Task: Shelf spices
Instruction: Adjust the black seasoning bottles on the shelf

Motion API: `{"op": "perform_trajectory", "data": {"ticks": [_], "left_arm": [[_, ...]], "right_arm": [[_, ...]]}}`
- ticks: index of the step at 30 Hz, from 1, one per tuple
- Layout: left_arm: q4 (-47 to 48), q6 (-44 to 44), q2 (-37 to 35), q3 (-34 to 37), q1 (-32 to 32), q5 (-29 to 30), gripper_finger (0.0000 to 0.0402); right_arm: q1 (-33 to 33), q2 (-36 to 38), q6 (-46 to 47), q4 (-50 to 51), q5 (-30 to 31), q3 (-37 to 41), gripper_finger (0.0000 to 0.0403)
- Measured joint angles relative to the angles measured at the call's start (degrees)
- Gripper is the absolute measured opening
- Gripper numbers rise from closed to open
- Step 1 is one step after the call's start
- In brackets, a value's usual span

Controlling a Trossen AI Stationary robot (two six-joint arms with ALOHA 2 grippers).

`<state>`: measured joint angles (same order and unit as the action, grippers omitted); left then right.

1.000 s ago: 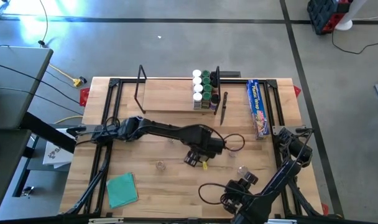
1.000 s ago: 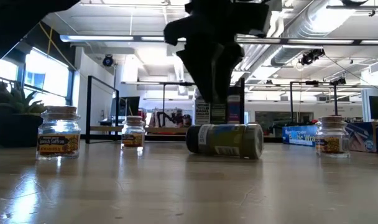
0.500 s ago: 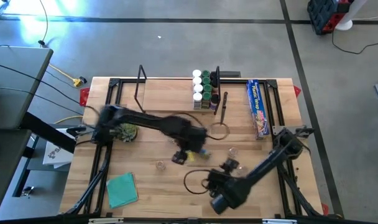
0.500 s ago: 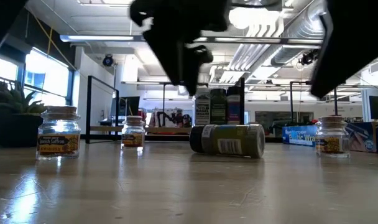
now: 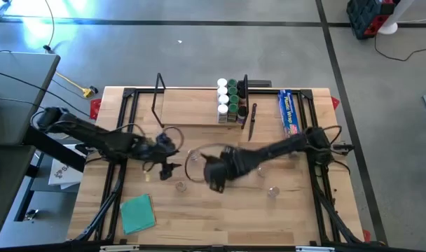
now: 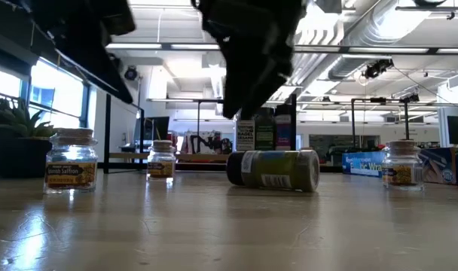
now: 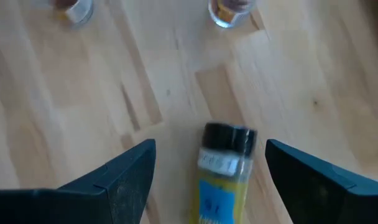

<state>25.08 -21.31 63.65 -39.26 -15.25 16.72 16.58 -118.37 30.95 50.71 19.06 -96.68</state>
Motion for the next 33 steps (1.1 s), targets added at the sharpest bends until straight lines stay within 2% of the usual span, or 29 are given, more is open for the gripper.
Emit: {"op": "perform_trajectory", "data": {"ticks": [5,7,12,23,26,31,33], "left_arm": [[-1.11,-5.24,-7.07,5.85,-4.43,5.32,0.0284],[-1.20,-6.38,-8.15,7.27,-5.69,6.62,0.0284],[-1.03,-7.12,-7.75,8.63,-7.28,7.86,0.0284],[-3.28,-5.58,-6.72,8.58,-7.81,8.23,0.0284],[-3.37,-5.60,-6.70,8.58,-7.79,8.20,0.0284],[-4.15,-5.58,-6.70,8.58,-7.79,8.18,0.0284],[-4.39,-5.58,-6.71,8.58,-7.79,8.18,0.0284]], "right_arm": [[-7.02,-0.68,0.55,-1.39,-13.05,0.02,0.0298],[-8.02,-1.49,1.82,-1.03,-14.74,0.00,0.0298],[-6.47,-2.46,3.34,0.21,-10.66,-0.01,0.0298],[-7.26,-8.61,0.17,0.90,-7.77,0.02,0.0294],[-6.99,-8.82,-0.98,1.41,-7.74,0.02,0.0271],[-5.39,-8.82,-3.30,4.24,-5.95,0.02,0.0201],[-4.75,-8.82,-4.09,4.79,-4.41,0.02,0.0193]]}}
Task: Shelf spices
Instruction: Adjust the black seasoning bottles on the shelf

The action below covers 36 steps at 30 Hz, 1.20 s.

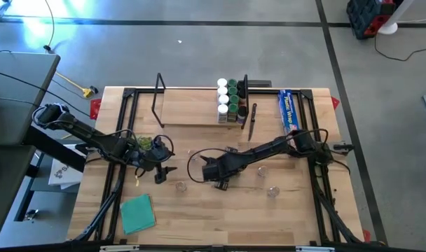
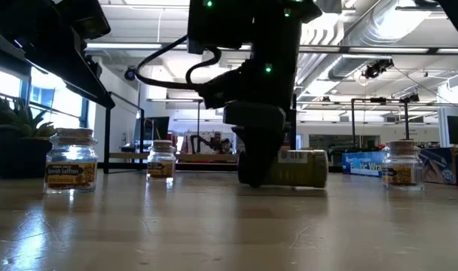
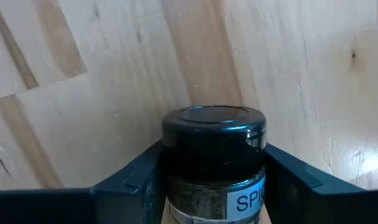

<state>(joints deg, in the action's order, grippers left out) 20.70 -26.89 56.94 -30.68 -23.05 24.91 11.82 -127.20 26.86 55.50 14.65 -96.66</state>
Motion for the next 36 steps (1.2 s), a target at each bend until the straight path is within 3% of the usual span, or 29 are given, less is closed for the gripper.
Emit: {"op": "perform_trajectory", "data": {"ticks": [3,7,9,13,18,22,25,30,36], "left_arm": [[-0.03,-0.25,-0.01,0.00,0.00,-0.03,0.0284],[-0.03,-1.42,0.01,0.00,-0.32,-0.24,0.0284],[-0.10,-1.46,0.00,0.00,-0.83,-0.13,0.0284],[-2.32,-1.43,0.01,0.00,-2.16,1.84,0.0284],[-8.71,1.77,0.03,0.00,-3.60,4.85,0.0284],[-13.88,4.19,0.62,0.00,-4.00,5.89,0.0284],[-16.38,4.52,1.70,0.00,-3.92,6.11,0.0284],[-18.42,3.91,3.67,0.00,-3.89,6.31,0.0284],[-19.35,1.57,5.76,0.00,-3.87,6.47,0.0284]], "right_arm": [[1.23,0.76,-0.15,0.28,3.42,0.02,0.0193],[4.02,5.54,0.18,-0.51,14.74,0.49,0.0193],[5.66,9.81,0.73,-6.15,18.72,4.68,0.0193],[9.06,20.30,2.25,-29.01,22.07,22.30,0.0193],[12.07,27.90,1.77,-70.93,30.33,45.22,0.0193],[11.80,24.75,-4.18,-100.51,29.77,56.48,0.0193],[11.06,21.19,-9.96,-113.44,30.08,59.85,0.0193],[9.16,15.87,-15.41,-122.36,27.57,60.16,0.0193],[7.64,13.36,-15.38,-122.10,23.93,59.74,0.0204]]}}
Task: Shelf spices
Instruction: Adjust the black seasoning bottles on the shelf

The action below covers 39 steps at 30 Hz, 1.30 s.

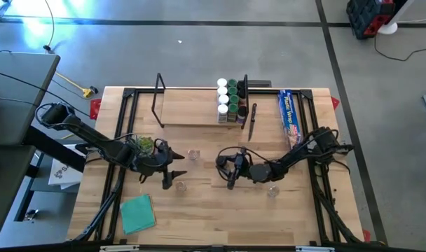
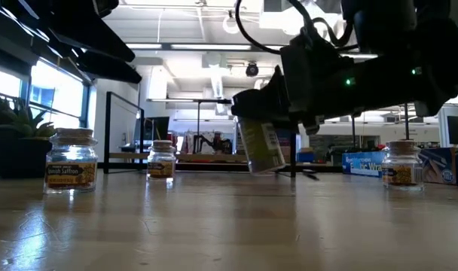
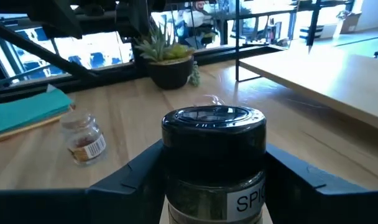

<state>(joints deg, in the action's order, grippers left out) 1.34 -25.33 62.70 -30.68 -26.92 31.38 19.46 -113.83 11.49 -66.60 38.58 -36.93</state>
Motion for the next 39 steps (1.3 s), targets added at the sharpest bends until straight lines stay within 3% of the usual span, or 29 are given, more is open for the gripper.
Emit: {"op": "perform_trajectory", "data": {"ticks": [12,23,35,39], "left_arm": [[-0.01,-0.06,0.80,0.00,0.04,-0.02,0.0284],[0.02,0.00,0.78,0.00,0.04,-0.37,0.0284],[0.09,0.03,0.80,0.00,0.04,-0.81,0.0284],[0.07,0.01,0.81,0.00,0.04,-0.81,0.0284]], "right_arm": [[0.02,-0.02,3.69,6.04,0.18,-0.22,0.0213],[0.20,0.01,1.51,7.16,0.16,-0.21,0.0215],[0.98,-0.15,0.99,8.83,-1.06,0.00,0.0265],[0.94,3.04,0.22,16.61,-3.39,-2.35,0.0266]]}}
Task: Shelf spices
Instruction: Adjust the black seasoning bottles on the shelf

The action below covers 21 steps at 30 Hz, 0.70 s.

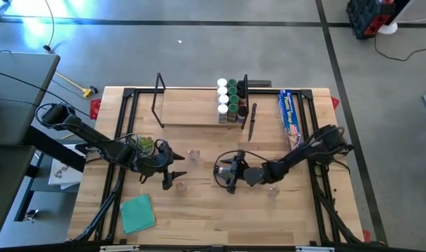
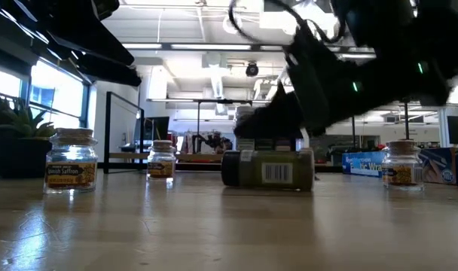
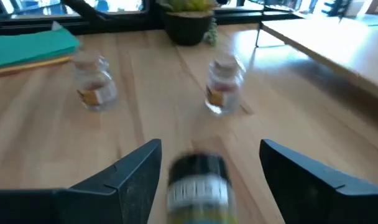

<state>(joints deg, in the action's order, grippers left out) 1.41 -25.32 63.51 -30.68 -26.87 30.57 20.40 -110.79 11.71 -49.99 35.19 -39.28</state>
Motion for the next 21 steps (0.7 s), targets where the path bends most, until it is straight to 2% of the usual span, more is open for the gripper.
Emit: {"op": "perform_trajectory", "data": {"ticks": [2,5,8,10,14,18,21], "left_arm": [[0.02,-0.06,0.00,0.00,0.00,0.00,0.0284],[-0.11,-0.07,0.00,0.00,0.00,-0.20,0.0284],[-0.07,-0.13,0.00,0.00,0.00,-0.33,0.0284],[-0.11,-0.21,-0.02,-0.02,-0.10,-0.39,0.0284],[0.33,-0.71,0.00,-0.02,-0.20,-0.60,0.0284],[0.62,-1.09,0.00,-0.02,-0.22,-3.02,0.0284],[0.82,-1.09,0.00,-0.02,-0.22,-4.80,0.0284]], "right_arm": [[-0.16,3.52,-0.15,11.28,-1.48,-4.26,0.0266],[-1.48,7.03,2.00,38.38,-6.52,-14.88,0.0266],[-4.32,6.61,6.49,64.82,-16.66,-28.77,0.0266],[-6.34,4.46,7.48,77.09,-22.91,-37.32,0.0266],[-8.81,-2.24,3.98,94.44,-27.27,-51.38,0.0266],[-10.87,-10.47,0.92,107.02,-30.92,-63.52,0.0269],[-11.81,-17.34,-0.29,114.76,-30.96,-70.82,0.0278]]}}
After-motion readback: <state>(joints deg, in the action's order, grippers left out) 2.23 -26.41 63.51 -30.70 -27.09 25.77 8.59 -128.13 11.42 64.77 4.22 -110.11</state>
